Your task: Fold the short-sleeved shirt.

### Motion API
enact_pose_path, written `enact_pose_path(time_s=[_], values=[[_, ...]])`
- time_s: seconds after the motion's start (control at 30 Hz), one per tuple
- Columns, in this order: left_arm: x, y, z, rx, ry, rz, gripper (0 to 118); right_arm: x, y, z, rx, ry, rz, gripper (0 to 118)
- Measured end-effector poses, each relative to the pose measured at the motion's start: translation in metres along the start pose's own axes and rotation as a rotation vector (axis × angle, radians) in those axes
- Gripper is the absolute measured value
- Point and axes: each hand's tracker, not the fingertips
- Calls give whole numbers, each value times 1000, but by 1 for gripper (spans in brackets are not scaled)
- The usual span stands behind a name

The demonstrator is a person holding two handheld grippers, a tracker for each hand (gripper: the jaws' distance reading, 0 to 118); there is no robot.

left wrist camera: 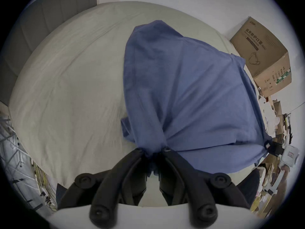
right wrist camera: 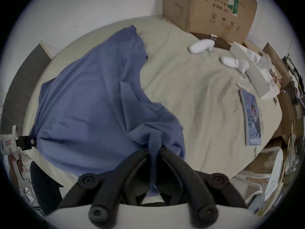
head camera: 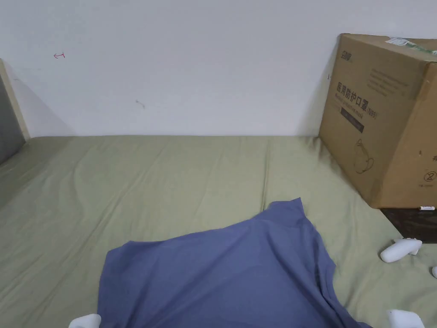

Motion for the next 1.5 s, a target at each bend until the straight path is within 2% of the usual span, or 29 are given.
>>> enact_pose_path(time_s=[0.07, 0.1, 0.13, 0.17, 0.2, 0.23, 0.27, 0.3, 0.4, 0.57, 0.63, 0.67, 0.7, 0.73, 0.77, 0.8, 0.83, 0.87, 0.9, 1.0, 1.17, 1.2, 1.3, 1.33, 1.37, 1.4, 1.47, 1.5], values=[[0, 0, 1, 12, 6, -8, 15, 0, -3, -2, -8, 8, -2, 5], [1, -4, 3, 24, 6, -11, 25, -1, -4, -1, -2, 11, 8, 9], [0, -5, 6, 40, 3, -10, 43, -2, -4, 1, 11, 5, 17, 14], [-2, -5, 11, 74, -1, -17, 83, -1, -2, 5, 35, 14, 25, 33], [-5, -5, 18, 102, -9, -33, 110, 0, -1, 11, 73, 32, 35, 62], [-6, -5, 24, 135, -20, -37, 118, 0, 3, 20, 120, 36, 40, 93], [-8, -3, 33, 166, -39, -22, 115, 0, 8, 29, 164, 37, 47, 107], [-10, 0, 47, 181, -55, -16, 112, -2, 15, 40, 206, 35, 54, 109], [-1, 31, 87, 330, -31, 23, 112, -16, 46, 86, 421, 26, 38, 109], [44, 68, 174, 690, -53, -39, 112, -55, 96, 167, 755, 161, -7, 109], [62, 73, 207, 814, -42, -102, 107, -72, 106, 194, 867, 205, 28, 107], [69, 74, 220, 868, -39, -143, 93, -80, 109, 204, 917, 211, 48, 99], [75, 75, 231, 921, -16, -171, 74, -88, 113, 211, 953, 223, 72, 85], [80, 75, 240, 962, 4, -190, 46, -94, 115, 217, 972, 239, 84, 57], [81, 74, 245, 990, 26, -189, 10, -100, 116, 220, 983, 246, 81, 4], [81, 77, 249, 1009, 31, -176, 1, -106, 117, 221, 985, 231, 57, 0], [77, 80, 250, 1002, 19, -158, 0, -108, 118, 217, 989, 219, 31, 0], [72, 86, 250, 977, -7, -155, 0, -108, 121, 215, 980, 239, 49, 0], [65, 94, 245, 907, -28, -145, 0, -111, 124, 210, 949, 281, 88, 0], [46, 113, 222, 799, -34, -70, 0, -119, 127, 193, 929, 237, 114, 0], [17, 153, 144, 578, -22, 4, 0, -121, 136, 147, 819, 238, 101, 0], [11, 163, 123, 513, -17, 28, 3, -122, 138, 135, 794, 232, 101, 0], [0, 187, 65, 384, 39, 73, 37, -122, 147, 105, 728, 215, 111, 0], [-3, 195, 45, 346, 56, 60, 37, -122, 150, 94, 713, 214, 113, 0], [-7, 204, 24, 295, 66, 52, 86, -121, 152, 87, 698, 208, 100, 0], [-10, 211, 2, 227, 83, 46, 118, -121, 156, 78, 678, 206, 86, 0], [-16, 221, -41, 226, 125, 27, 110, -120, 164, 61, 659, 209, 70, 0], [-18, 226, -61, 189, 152, 11, 111, -120, 166, 55, 652, 199, 63, 0]])
